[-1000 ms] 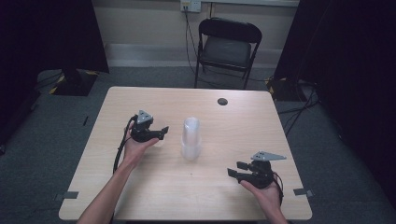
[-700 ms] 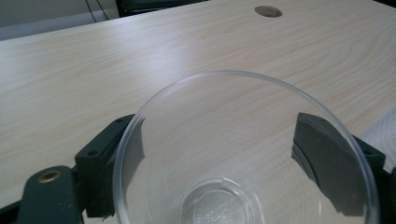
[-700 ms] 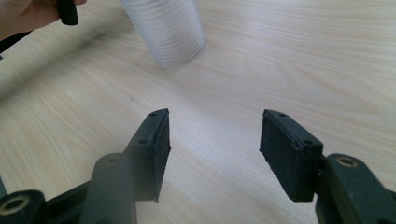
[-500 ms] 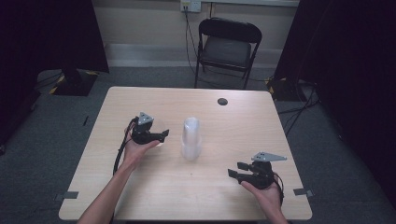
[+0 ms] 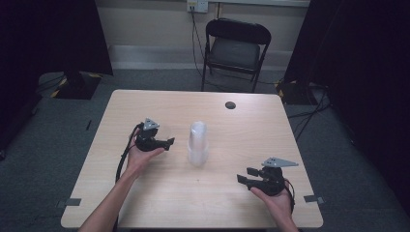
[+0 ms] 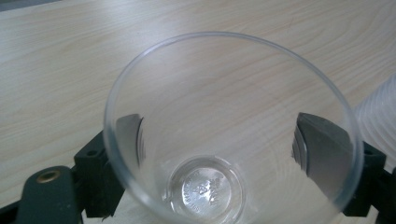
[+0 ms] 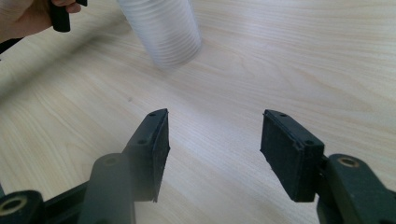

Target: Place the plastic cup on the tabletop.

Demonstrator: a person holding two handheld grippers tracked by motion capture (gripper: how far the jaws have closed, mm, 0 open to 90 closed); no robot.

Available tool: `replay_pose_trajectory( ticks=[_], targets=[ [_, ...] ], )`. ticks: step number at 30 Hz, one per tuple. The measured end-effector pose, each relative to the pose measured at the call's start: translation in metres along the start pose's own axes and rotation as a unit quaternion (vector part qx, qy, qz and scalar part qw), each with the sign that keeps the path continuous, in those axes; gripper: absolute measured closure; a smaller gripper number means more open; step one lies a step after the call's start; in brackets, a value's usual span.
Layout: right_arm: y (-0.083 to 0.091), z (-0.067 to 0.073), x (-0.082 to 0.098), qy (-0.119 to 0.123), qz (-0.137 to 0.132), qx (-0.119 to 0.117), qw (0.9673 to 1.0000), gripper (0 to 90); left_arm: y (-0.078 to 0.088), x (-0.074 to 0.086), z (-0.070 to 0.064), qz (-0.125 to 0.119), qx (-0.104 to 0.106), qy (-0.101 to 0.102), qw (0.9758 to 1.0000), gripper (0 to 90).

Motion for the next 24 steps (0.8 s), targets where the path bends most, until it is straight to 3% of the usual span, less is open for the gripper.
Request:
replay_pose_trajectory(
  ticks=[2,5,7,9,12,18,24],
  targets=[
    [0.001,0.000,0.000,-0.001,-0.002,0.000,1.0000,41.9,0.001,0.001,0.000,0.004,0.004,0.001,1.0000,16.0],
    [0.001,0.000,-0.001,-0.001,-0.003,0.000,1.0000,41.8,0.006,0.007,-0.004,0.006,-0.014,-0.006,0.9999,16.3],
    [0.001,0.000,-0.001,-0.001,-0.003,0.000,1.0000,41.7,0.007,0.009,-0.004,0.012,-0.013,-0.005,0.9998,16.2],
    [0.000,0.000,-0.001,-0.001,-0.001,0.000,1.0000,41.6,0.009,0.009,-0.001,0.012,-0.021,0.004,0.9997,16.4],
    [0.002,0.001,-0.001,0.002,-0.003,-0.002,1.0000,41.6,0.013,0.011,0.003,0.016,-0.020,0.008,0.9996,16.2],
    [0.002,-0.001,-0.001,-0.004,-0.004,0.002,1.0000,41.6,0.024,0.016,0.002,0.020,-0.022,-0.012,0.9995,16.1],
    [0.002,0.000,-0.001,-0.003,-0.006,0.002,1.0000,41.3,0.036,0.019,0.003,0.020,-0.025,-0.005,0.9995,16.2]
  ],
)
Point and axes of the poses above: each handheld gripper's, and its own axes: y roughly backward along the jaws, x roughly out of its underside, z roughly to its left, the point moved 3 cm from there along -y, roughly forward along the jaws, and after that the axes turned 9 degrees about -y, right-handed, at the moved point
